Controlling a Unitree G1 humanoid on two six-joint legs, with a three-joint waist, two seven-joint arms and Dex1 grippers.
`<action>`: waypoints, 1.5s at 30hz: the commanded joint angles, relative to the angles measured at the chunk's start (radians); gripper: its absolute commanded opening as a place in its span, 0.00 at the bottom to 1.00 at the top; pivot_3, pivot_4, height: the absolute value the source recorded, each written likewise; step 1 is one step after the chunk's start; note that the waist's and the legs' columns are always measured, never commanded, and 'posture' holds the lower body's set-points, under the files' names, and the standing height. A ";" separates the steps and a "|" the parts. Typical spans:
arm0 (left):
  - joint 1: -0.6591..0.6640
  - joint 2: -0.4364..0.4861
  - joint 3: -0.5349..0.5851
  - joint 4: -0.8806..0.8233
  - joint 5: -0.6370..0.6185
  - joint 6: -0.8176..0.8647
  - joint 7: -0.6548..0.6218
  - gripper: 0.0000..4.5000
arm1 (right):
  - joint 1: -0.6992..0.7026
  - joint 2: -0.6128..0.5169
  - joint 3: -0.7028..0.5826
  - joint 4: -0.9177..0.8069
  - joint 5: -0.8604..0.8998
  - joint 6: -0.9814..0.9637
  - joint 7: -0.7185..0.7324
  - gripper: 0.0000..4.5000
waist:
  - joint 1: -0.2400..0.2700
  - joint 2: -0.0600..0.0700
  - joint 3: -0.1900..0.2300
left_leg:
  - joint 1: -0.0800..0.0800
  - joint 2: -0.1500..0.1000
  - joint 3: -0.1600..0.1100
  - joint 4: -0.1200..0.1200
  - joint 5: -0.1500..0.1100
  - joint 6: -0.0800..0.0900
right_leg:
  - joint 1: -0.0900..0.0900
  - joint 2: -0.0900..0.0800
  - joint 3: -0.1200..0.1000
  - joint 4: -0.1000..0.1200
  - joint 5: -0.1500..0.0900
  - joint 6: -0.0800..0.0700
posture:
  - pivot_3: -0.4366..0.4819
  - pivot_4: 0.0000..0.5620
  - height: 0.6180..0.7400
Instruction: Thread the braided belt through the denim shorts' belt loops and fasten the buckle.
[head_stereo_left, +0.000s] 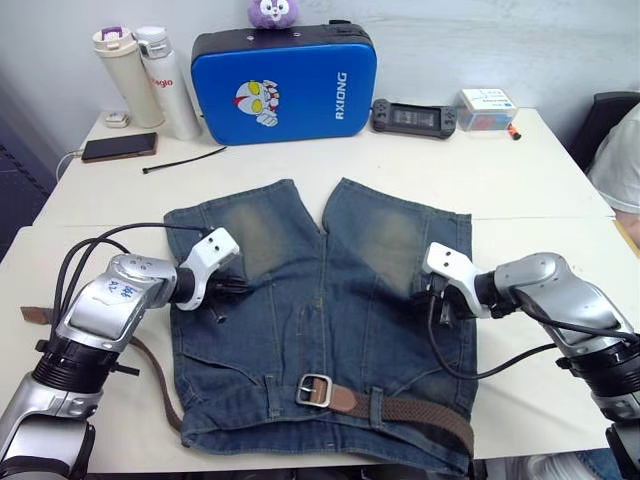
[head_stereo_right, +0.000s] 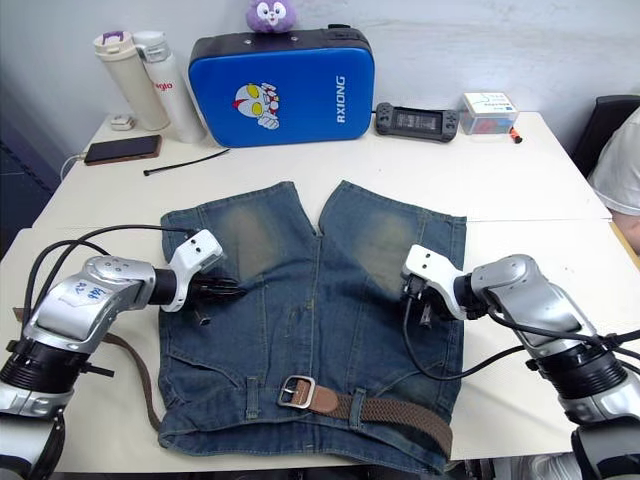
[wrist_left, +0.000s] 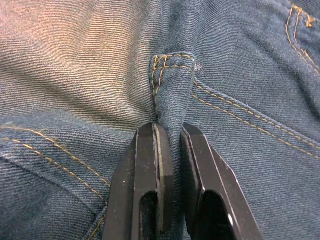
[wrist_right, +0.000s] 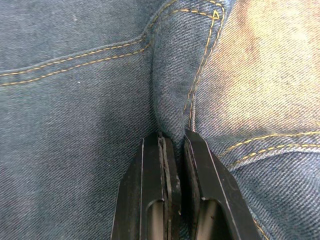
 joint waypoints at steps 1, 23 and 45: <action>-0.109 -0.032 0.046 0.084 0.015 -0.057 0.012 0.00 | -0.140 0.016 -0.027 0.117 -0.093 -0.142 -0.054 0.01 | 0.001 0.001 0.006 | -0.001 0.000 0.001 0.001 0.001 0.000 | -0.001 0.000 0.000 0.001 0.000 0.000 | 0.48 0.27 0.38; -0.504 -0.291 -0.016 0.812 0.244 -0.462 -0.011 0.28 | -0.659 0.265 0.065 1.194 -0.446 -0.834 -0.232 0.55 | -0.024 -0.003 0.009 | -0.038 -0.006 0.002 0.017 0.004 0.004 | -0.041 -0.001 -0.009 0.033 0.000 0.001 | 0.48 0.27 0.38; -0.071 0.052 0.688 -0.303 -0.132 0.681 0.094 0.99 | -0.440 0.120 -0.136 0.154 0.227 -0.007 0.492 1.00 | -0.044 -0.002 0.009 | -0.050 -0.002 -0.004 0.023 0.003 0.003 | -0.052 -0.001 0.002 0.035 0.000 0.000 | 0.48 0.27 0.38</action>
